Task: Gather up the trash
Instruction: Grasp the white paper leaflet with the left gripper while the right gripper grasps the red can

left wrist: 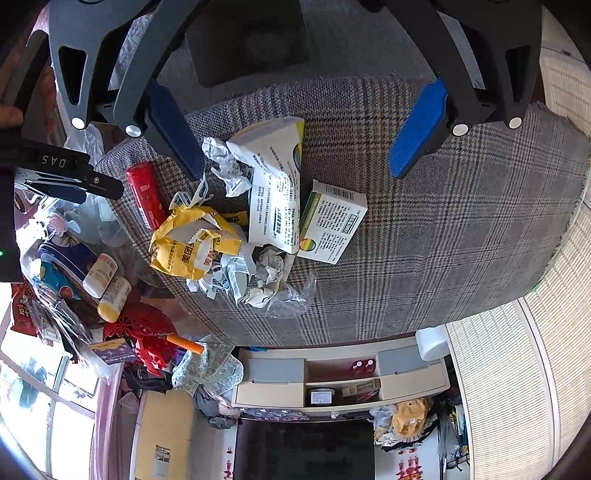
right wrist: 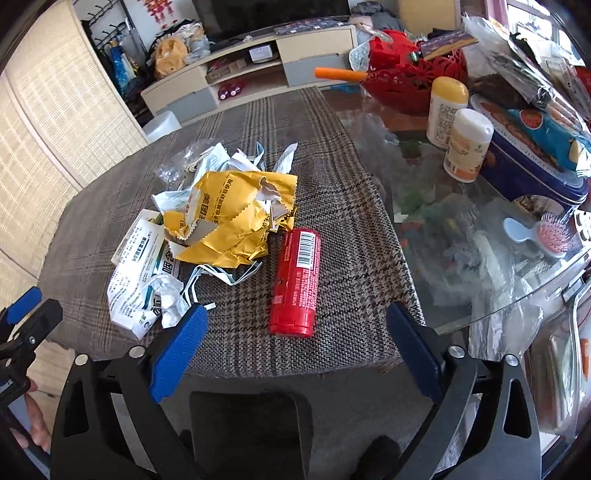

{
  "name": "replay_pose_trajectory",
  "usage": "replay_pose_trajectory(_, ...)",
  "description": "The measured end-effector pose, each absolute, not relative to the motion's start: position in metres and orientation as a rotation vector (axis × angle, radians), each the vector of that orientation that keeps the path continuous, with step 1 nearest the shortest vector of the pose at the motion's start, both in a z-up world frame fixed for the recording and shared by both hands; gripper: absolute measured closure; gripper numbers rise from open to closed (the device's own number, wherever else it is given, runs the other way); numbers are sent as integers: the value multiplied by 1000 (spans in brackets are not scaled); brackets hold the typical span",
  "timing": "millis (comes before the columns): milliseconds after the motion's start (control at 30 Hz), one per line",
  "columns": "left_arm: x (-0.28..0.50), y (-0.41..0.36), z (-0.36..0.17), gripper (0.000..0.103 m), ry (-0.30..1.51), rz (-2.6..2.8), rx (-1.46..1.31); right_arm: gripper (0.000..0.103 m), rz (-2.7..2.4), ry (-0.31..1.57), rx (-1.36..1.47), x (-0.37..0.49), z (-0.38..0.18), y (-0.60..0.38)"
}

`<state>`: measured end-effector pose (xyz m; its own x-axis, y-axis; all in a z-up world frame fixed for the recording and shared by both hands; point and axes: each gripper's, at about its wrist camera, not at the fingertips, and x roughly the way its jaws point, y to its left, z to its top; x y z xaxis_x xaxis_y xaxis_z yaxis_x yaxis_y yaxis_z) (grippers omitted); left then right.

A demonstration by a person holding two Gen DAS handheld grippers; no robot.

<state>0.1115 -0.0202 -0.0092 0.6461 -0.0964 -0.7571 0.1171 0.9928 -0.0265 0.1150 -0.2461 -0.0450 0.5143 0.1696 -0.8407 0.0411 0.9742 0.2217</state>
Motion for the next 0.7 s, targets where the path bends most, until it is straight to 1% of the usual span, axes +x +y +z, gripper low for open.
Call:
replay_pose_trajectory(33,118,-21,-12,9,872,-129,22,20,81,1043,224,119,-48,-245)
replay_pose_trajectory(67,125,-21,-15,9,882,-138,19,22,92,1056,230,123,-51,-244)
replay_pose_trajectory(133,137,-22,-21,16,904,-135,23,29,112,1075,254,128,-56,-242)
replay_pose_trajectory(167,144,-22,-25,22,918,-141,20,34,118,1084,259,131,-58,-241)
replay_pose_trajectory(200,149,-21,-28,28,932,-149,13,42,123,1095,256,134,-60,-240)
replay_pose_trajectory(233,153,-20,-31,32,946,-157,5,49,130,1106,250,136,-63,-238)
replay_pose_trajectory(267,157,-20,-35,37,963,-160,2,51,138,1118,248,139,-66,-237)
replay_pose_trajectory(333,164,-19,-42,40,985,-157,7,53,146,1139,250,144,-73,-237)
replay_pose_trajectory(567,178,-21,-62,40,1054,-165,6,53,138,1157,248,152,-79,-238)
replay_pose_trajectory(700,183,-21,-74,40,1089,-159,4,58,135,1173,243,155,-84,-239)
